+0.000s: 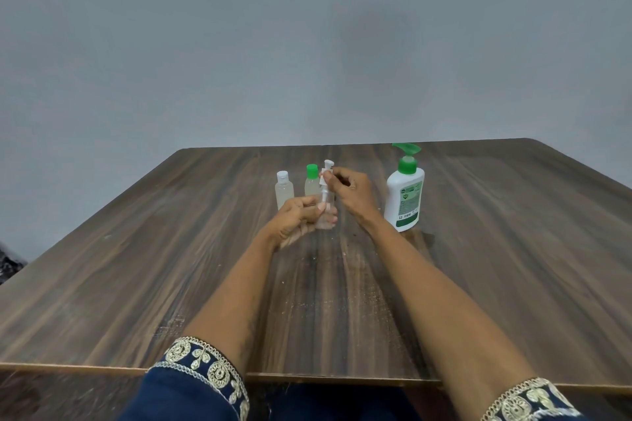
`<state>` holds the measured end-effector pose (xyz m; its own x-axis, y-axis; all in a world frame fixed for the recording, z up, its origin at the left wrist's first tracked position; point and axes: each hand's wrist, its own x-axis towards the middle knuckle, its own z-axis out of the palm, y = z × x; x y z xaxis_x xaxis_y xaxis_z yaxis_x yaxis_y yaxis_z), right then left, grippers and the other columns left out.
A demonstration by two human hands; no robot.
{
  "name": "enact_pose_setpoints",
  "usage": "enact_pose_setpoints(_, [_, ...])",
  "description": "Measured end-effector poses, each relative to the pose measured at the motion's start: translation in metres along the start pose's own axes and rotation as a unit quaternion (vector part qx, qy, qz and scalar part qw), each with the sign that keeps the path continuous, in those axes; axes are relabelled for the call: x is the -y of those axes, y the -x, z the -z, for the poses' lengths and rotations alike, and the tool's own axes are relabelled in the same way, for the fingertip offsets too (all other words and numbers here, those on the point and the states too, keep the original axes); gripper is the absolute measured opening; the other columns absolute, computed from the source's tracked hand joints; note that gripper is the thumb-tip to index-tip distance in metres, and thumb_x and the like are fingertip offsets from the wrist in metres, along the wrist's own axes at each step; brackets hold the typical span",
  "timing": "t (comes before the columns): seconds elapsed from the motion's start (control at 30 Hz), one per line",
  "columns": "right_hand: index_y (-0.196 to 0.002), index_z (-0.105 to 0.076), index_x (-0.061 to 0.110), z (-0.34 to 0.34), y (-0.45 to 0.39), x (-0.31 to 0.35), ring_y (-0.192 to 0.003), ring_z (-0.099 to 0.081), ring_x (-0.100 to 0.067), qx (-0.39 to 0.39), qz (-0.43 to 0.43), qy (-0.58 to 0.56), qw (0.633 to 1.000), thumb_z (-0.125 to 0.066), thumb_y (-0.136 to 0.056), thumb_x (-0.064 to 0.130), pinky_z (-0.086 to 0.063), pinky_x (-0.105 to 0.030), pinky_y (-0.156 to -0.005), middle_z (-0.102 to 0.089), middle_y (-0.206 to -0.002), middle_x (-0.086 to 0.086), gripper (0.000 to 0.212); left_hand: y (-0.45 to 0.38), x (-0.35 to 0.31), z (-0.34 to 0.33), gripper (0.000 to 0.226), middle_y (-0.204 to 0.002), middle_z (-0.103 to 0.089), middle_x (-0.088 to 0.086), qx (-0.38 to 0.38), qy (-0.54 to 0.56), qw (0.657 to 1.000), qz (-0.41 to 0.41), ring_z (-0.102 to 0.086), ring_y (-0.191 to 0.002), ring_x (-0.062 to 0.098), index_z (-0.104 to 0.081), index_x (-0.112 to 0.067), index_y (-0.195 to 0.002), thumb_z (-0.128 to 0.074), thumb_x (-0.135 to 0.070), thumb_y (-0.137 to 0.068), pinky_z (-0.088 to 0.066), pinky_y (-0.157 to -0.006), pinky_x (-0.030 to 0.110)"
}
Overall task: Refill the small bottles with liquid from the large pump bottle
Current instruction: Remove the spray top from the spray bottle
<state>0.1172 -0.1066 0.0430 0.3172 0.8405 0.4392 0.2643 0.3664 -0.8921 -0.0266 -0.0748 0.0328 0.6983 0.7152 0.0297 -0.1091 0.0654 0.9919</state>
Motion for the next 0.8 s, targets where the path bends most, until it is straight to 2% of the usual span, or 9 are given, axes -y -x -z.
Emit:
enact_pose_setpoints(0.1, [-0.09,-0.071,0.0,-0.004,-0.004,0.001,-0.072,-0.052,-0.012,-0.026,-0.01,-0.006,1.0,-0.062,-0.094,0.02,-0.041,-0.025,-0.067,-0.063,-0.076,-0.007,0.023,-0.003,0.001,-0.006,0.033,-0.1,-0.066,0.01,-0.035,-0.024,0.999,-0.02,-0.063,-0.09,0.018,-0.05,0.004,-0.125,-0.049,-0.007,-0.093,-0.051,-0.087,0.033])
enact_pose_setpoints(0.2, [-0.087,-0.071,0.001,-0.007,-0.006,0.001,-0.059,-0.053,0.001,-0.077,-0.024,-0.01,0.997,-0.064,-0.092,0.018,-0.041,-0.014,-0.06,-0.063,-0.071,-0.003,0.019,-0.007,0.004,-0.021,0.038,-0.107,-0.066,0.008,-0.133,-0.149,0.978,-0.061,-0.061,-0.099,0.019,-0.058,-0.009,-0.118,-0.069,-0.017,-0.083,-0.049,-0.086,0.027])
enact_pose_setpoints(0.27, [-0.084,-0.071,0.007,-0.007,-0.006,-0.003,-0.058,-0.053,0.001,-0.101,-0.035,-0.007,0.994,-0.067,-0.09,0.019,-0.042,-0.015,-0.059,-0.063,-0.068,0.002,0.015,-0.01,0.008,-0.026,0.044,-0.092,-0.065,0.0,-0.239,-0.221,0.94,-0.099,-0.059,-0.088,0.017,-0.063,-0.012,-0.108,-0.081,-0.023,-0.069,-0.048,-0.079,0.027])
enact_pose_setpoints(0.33, [-0.08,-0.069,0.011,-0.005,-0.006,-0.008,-0.057,-0.05,-0.002,-0.106,-0.041,0.001,0.993,-0.068,-0.09,0.02,-0.039,-0.017,-0.058,-0.06,-0.063,0.006,0.014,-0.012,0.011,-0.029,0.046,-0.076,-0.056,-0.008,-0.298,-0.279,0.905,-0.12,-0.052,-0.074,0.012,-0.064,-0.014,-0.098,-0.087,-0.024,-0.059,-0.047,-0.073,0.03])
enact_pose_setpoints(0.43, [-0.07,-0.062,0.016,-0.002,-0.004,-0.009,-0.053,-0.042,-0.003,-0.099,-0.042,0.024,0.994,-0.064,-0.092,0.019,-0.033,-0.014,-0.053,-0.052,-0.056,0.008,0.022,-0.014,0.013,-0.033,0.044,-0.074,-0.056,-0.006,-0.312,-0.338,0.88,-0.122,-0.05,-0.068,0.008,-0.064,-0.01,-0.091,-0.087,-0.025,-0.058,-0.044,-0.065,0.025])
enact_pose_setpoints(0.53, [-0.059,-0.05,0.022,0.001,-0.005,-0.007,-0.053,-0.035,-0.005,-0.092,-0.038,0.045,0.994,-0.06,-0.095,0.016,-0.028,-0.015,-0.051,-0.043,-0.053,0.008,0.037,-0.014,0.013,-0.033,0.039,-0.078,-0.06,-0.001,-0.311,-0.363,0.867,-0.142,-0.053,-0.07,0.012,-0.064,-0.009,-0.091,-0.085,-0.025,-0.062,-0.047,-0.067,0.029])
enact_pose_setpoints(0.7, [-0.062,-0.051,0.021,0.005,-0.006,-0.006,-0.054,-0.035,-0.005,-0.078,-0.033,0.049,0.995,-0.057,-0.096,0.015,-0.029,-0.016,-0.052,-0.045,-0.056,0.008,0.034,-0.019,0.009,-0.028,0.039,-0.085,-0.065,0.004,-0.267,-0.365,0.882,-0.13,-0.057,-0.075,0.014,-0.067,-0.004,-0.098,-0.083,-0.023,-0.067,-0.047,-0.07,0.025])
enact_pose_setpoints(0.8, [-0.071,-0.058,0.014,0.005,-0.006,-0.008,-0.055,-0.038,-0.004,-0.075,-0.025,0.039,0.996,-0.057,-0.096,0.015,-0.03,-0.016,-0.053,-0.048,-0.057,0.008,0.025,-0.019,0.008,-0.019,0.038,-0.094,-0.068,0.008,-0.22,-0.34,0.907,-0.114,-0.062,-0.087,0.022,-0.067,-0.003,-0.103,-0.079,-0.022,-0.072,-0.052,-0.082,0.034])
